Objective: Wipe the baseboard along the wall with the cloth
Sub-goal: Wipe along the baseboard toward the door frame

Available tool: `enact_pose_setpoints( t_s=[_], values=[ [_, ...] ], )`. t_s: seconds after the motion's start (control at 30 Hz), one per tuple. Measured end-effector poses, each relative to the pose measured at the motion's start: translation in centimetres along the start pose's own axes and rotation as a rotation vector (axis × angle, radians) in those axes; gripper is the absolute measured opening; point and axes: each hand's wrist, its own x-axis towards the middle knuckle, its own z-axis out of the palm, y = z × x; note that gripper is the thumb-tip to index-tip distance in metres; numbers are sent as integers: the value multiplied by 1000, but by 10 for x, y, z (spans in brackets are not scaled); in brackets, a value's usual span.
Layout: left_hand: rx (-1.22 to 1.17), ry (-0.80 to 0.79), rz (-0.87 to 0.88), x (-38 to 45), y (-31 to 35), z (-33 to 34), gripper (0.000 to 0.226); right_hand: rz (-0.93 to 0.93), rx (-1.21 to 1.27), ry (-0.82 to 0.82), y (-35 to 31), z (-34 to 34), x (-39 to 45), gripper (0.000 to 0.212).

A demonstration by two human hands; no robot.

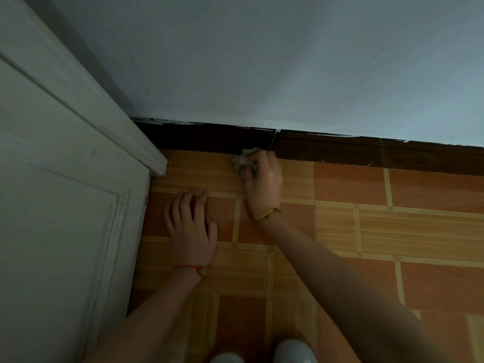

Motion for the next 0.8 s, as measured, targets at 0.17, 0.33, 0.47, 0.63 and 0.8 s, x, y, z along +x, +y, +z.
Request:
enact_pose_setpoints(
  t_s=[0.17,0.33,0.47,0.63,0.8],
  values=[
    [8,6,10,0,0,0,52,-51,30,-24,-9,8,0,28],
    [-1,3,1,0,-1,-1,52,61,-16,151,35,-29,1,21],
    [0,9,4,0,0,0,52,176,-15,223,39,-37,-2,22],
    [14,17,13,-1,-1,0,52,-27,51,-13,-6,6,-2,28],
    [5,22,11,0,-1,2,52,-130,-5,-94,-11,15,0,34]
  ],
)
